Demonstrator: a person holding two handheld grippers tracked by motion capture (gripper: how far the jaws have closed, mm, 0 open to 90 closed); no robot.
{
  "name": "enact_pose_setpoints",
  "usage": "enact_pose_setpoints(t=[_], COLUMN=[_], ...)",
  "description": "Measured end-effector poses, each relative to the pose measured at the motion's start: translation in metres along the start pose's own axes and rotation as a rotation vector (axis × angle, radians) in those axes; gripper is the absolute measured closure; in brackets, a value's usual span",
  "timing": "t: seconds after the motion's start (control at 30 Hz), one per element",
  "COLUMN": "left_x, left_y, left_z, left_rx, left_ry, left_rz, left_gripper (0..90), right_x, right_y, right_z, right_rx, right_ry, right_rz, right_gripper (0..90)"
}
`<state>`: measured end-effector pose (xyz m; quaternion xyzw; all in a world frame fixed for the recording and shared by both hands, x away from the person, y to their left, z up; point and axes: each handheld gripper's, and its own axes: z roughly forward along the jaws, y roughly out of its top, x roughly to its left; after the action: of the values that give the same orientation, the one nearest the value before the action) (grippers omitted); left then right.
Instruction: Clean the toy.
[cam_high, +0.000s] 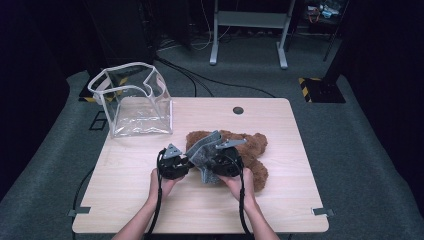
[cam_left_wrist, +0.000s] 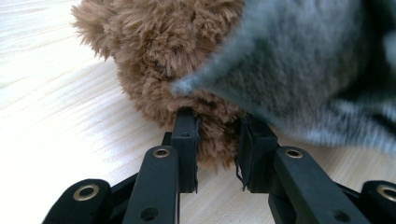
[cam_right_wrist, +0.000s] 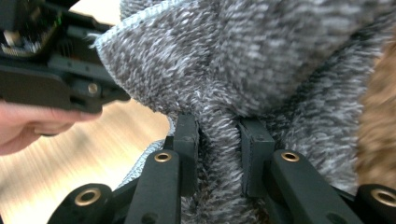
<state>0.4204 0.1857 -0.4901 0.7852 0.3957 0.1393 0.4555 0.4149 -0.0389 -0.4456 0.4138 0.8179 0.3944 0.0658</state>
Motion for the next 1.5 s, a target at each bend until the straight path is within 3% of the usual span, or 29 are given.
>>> enact_pose_setpoints(t=[0.07, 0.13, 0.2, 0.37, 0.43, 0.53, 0.57, 0.8, 0.87, 0.97, 1.13, 1.23, 1.3, 1.5], left_x=[0.0, 0.0, 0.001, 0.002, 0.003, 0.003, 0.003, 0.004, 0.004, 0.003, 0.004, 0.004, 0.004, 0.006], left_y=[0.0, 0.0, -0.001, -0.001, -0.001, -0.002, -0.002, -0.004, -0.004, -0.004, -0.003, -0.003, -0.003, -0.003], left_z=[0.0, 0.0, 0.0, 0.0, -0.001, 0.0, 0.0, -0.001, -0.001, -0.001, -0.001, -0.002, -0.002, -0.004], left_rx=[-0.005, -0.004, -0.008, -0.01, -0.011, -0.01, -0.009, -0.002, -0.002, -0.001, 0.001, -0.002, -0.003, -0.016], left_ry=[0.002, 0.001, -0.002, -0.009, -0.012, -0.013, -0.013, -0.012, -0.011, -0.015, -0.013, -0.013, -0.013, -0.019], left_rz=[0.0, 0.001, -0.006, -0.007, -0.008, -0.009, -0.007, -0.001, -0.001, -0.008, 0.004, 0.0, 0.002, -0.02], left_gripper=[71.5, 71.6, 71.6, 71.7, 71.8, 71.8, 71.9, 71.9, 71.9, 71.9, 72.2, 72.5, 72.7, 74.0], right_x=[0.002, 0.004, 0.007, 0.008, 0.007, 0.005, 0.005, -0.01, -0.014, -0.019, -0.023, -0.021, -0.016, -0.002], right_y=[-0.005, -0.01, -0.015, -0.02, -0.018, -0.012, -0.008, 0.028, 0.04, 0.056, 0.069, 0.067, 0.064, 0.051], right_z=[0.004, 0.01, 0.016, 0.014, 0.005, -0.014, -0.021, -0.053, -0.055, -0.048, -0.023, -0.011, -0.006, -0.003], right_rx=[0.021, 0.052, 0.085, 0.109, 0.082, 0.0, -0.019, -0.186, -0.198, -0.186, -0.115, -0.088, -0.083, -0.059], right_ry=[0.009, 0.014, 0.023, 0.043, 0.049, 0.038, 0.033, -0.042, -0.056, -0.082, -0.104, -0.085, -0.069, -0.038], right_rz=[0.017, -0.012, -0.006, 0.014, 0.006, 0.004, 0.026, 0.031, 0.037, 0.035, 0.047, 0.056, 0.035, 0.012], right_gripper=[72.5, 72.5, 72.4, 72.3, 72.3, 72.5, 72.5, 72.5, 72.4, 72.4, 72.4, 72.4, 72.4, 72.4])
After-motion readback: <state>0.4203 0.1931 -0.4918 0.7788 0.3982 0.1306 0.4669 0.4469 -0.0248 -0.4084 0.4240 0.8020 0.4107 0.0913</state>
